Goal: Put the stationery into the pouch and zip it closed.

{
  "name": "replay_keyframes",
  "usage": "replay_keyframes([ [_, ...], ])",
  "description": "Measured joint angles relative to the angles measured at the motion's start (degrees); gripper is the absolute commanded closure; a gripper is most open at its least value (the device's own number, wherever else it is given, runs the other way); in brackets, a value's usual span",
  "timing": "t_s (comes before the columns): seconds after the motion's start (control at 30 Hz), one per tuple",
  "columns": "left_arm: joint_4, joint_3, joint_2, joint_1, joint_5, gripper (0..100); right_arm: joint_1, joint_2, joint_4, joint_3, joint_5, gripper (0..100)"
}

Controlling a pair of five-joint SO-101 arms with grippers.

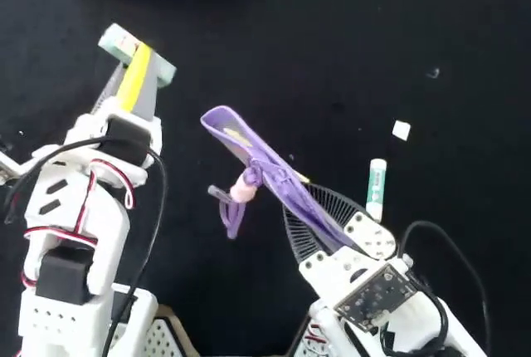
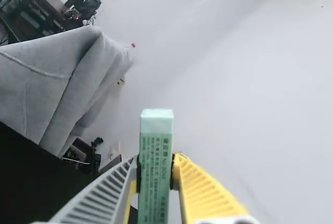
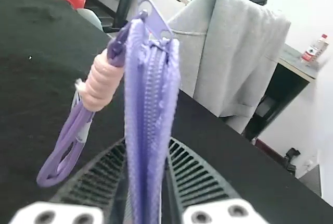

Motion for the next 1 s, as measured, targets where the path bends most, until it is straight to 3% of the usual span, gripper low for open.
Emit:
replay_keyframes([
  [0.27, 5.71, 0.0, -0.09, 2.11, 7.47, 90, -0.35, 0.0, 0.88, 0.0, 1.76, 98.8],
  [0.53, 18.99, -3.69, -0.09, 9.41, 7.38, 90, -0.35, 0.0, 1.58, 0.0, 1.93, 98.8],
  [0.7, 20.31, -4.04, -0.35, 9.67, 2.46, 91, -0.53, 0.0, 1.67, 0.0, 1.93, 98.8],
  [1.0, 20.13, -4.04, -0.35, 14.07, 1.58, 91, -0.35, 0.0, 1.67, 1.58, 1.93, 98.8],
])
